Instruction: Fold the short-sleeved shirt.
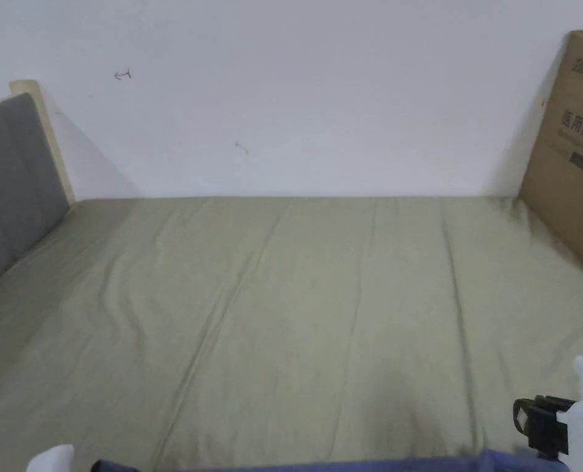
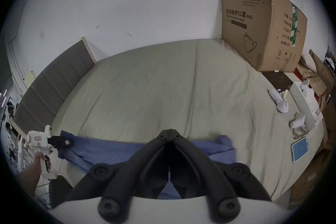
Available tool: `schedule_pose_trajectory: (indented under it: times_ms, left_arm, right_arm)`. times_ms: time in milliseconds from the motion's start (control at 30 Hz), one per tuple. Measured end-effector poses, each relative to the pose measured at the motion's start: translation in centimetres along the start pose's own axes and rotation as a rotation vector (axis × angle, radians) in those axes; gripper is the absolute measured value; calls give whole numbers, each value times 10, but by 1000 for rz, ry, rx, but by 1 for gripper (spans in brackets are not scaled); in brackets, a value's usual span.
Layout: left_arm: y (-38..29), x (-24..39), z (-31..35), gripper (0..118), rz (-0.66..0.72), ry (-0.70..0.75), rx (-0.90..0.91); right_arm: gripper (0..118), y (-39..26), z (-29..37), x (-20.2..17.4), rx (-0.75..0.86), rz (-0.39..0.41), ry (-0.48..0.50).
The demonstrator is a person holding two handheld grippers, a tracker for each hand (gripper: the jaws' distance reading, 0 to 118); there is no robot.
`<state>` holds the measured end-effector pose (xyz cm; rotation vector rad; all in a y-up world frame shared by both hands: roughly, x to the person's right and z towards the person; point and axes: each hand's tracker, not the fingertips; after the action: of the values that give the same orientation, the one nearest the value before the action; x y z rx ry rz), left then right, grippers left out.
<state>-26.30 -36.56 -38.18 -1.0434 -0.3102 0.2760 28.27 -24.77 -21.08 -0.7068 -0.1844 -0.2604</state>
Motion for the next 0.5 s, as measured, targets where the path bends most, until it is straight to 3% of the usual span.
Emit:
schedule_pose_trajectory:
  times_ms: [100,167,233,300,467,500]
  left_arm:
    - [1,15,29,8,-93,290,91]
    - [1,35,38,8,-180,278,126]
    - [-2,66,41,8,-224,189,127]
    - [-7,113,37,8,-225,6,84]
    - [-27,213,-16,10,-217,-305,-141]
    - [-31,227,-29,26,-197,-367,-167]
  right_arm:
    - [0,-4,4,2,4,13,6]
    - [0,-6,6,4,6,15,6]
    - [0,-7,8,7,6,3,13]
    - [0,-8,12,11,11,-22,25]
    - [0,-11,24,21,27,-52,25]
    - [0,-12,26,23,27,-55,23]
